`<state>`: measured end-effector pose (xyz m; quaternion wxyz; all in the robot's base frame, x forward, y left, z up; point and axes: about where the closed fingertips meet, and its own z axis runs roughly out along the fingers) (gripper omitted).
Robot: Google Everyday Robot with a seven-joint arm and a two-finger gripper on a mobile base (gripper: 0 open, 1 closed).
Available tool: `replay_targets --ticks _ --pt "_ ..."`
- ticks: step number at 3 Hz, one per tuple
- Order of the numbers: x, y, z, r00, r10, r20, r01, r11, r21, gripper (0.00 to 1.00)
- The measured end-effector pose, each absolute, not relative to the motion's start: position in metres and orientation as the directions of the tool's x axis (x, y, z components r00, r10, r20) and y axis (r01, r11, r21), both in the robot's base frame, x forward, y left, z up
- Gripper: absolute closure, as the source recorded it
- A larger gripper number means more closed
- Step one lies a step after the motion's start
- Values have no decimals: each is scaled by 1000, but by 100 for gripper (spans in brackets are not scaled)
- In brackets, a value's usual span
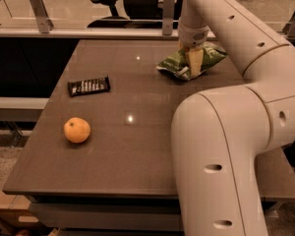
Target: Pick green jalapeno chip bag
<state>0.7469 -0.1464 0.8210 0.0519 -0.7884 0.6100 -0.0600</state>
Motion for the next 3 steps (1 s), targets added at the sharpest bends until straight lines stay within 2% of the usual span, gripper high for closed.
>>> replay_targets --ticks 3 --pt "731 -119 900 330 -943 38 -892 -325 -315 100"
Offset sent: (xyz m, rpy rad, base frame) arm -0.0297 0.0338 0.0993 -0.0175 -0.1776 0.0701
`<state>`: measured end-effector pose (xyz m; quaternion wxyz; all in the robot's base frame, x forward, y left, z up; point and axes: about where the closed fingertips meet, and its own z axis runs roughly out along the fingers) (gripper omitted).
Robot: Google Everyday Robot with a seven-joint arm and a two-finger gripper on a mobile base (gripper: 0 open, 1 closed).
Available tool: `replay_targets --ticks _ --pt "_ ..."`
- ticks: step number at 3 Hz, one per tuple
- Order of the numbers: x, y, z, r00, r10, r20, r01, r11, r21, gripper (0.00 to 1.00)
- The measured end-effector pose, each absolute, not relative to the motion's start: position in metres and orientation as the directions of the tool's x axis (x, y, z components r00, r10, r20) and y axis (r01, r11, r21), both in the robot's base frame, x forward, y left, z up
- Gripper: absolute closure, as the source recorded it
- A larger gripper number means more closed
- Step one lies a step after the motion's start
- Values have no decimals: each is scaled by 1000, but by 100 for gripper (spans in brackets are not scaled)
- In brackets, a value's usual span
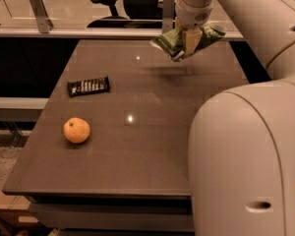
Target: Pick green jalapeno chip bag
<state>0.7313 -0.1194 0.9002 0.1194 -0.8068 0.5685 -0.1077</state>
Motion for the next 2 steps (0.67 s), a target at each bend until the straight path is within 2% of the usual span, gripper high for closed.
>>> replay_targets --ticks 2 --pt "688 -112 939 470 -882 -33 -817 -421 -394 100"
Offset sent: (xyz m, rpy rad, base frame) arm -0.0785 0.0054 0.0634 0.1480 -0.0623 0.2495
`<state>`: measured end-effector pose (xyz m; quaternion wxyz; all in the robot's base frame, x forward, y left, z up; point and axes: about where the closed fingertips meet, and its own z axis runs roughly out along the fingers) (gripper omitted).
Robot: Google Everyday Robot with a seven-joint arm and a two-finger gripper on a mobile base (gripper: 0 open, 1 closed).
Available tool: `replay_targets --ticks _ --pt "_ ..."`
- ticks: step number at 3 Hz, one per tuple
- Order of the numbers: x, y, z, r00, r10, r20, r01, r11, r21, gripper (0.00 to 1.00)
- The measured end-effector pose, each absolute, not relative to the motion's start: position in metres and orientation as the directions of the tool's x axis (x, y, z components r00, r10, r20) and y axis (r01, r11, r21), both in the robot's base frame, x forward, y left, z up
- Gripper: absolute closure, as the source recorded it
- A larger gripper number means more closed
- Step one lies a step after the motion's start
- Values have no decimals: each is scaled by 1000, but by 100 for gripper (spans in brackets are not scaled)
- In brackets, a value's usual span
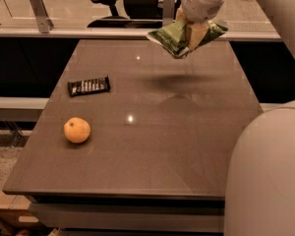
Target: Pick green jalapeno chip bag
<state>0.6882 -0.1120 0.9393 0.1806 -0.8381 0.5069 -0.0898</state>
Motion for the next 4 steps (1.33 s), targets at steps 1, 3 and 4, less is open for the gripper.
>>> replay_targets --ticks 1,3,4 --pt "688 -111 938 472 -881 -36 -817 -421 -394 100" --pt "679 -88 913 581 -800 -152 -746 -448 -493 100" --pt "675 -77 908 608 -778 -156 -720 -458 -521 100"
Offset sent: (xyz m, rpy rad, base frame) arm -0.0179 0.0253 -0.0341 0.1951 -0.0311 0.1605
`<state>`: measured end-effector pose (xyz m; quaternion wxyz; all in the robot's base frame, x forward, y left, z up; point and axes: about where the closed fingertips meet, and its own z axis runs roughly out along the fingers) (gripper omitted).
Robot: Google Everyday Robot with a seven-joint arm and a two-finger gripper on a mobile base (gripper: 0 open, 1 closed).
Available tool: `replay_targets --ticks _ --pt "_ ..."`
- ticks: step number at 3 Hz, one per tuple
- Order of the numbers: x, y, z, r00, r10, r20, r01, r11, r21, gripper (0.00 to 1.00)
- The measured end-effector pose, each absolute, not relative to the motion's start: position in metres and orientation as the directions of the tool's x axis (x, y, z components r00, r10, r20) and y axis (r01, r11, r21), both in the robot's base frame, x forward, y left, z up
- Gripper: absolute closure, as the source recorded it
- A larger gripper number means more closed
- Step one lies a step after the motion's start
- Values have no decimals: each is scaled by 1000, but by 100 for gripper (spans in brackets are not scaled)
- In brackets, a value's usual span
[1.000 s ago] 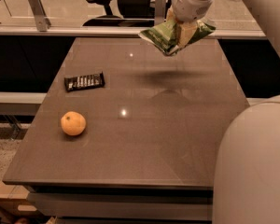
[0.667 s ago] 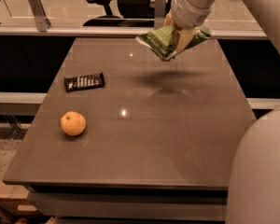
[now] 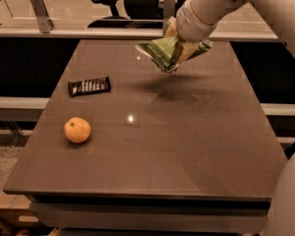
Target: Pick green jalapeno chip bag
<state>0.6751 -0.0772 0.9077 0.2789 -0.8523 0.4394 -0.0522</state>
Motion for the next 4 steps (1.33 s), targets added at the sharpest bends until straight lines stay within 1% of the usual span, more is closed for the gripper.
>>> replay_targets --ticks 3,4 --pt "671 -50 948 686 -727 -24 -584 -532 -613 100" --pt "671 -50 948 687 -727 -24 -584 -532 -613 100"
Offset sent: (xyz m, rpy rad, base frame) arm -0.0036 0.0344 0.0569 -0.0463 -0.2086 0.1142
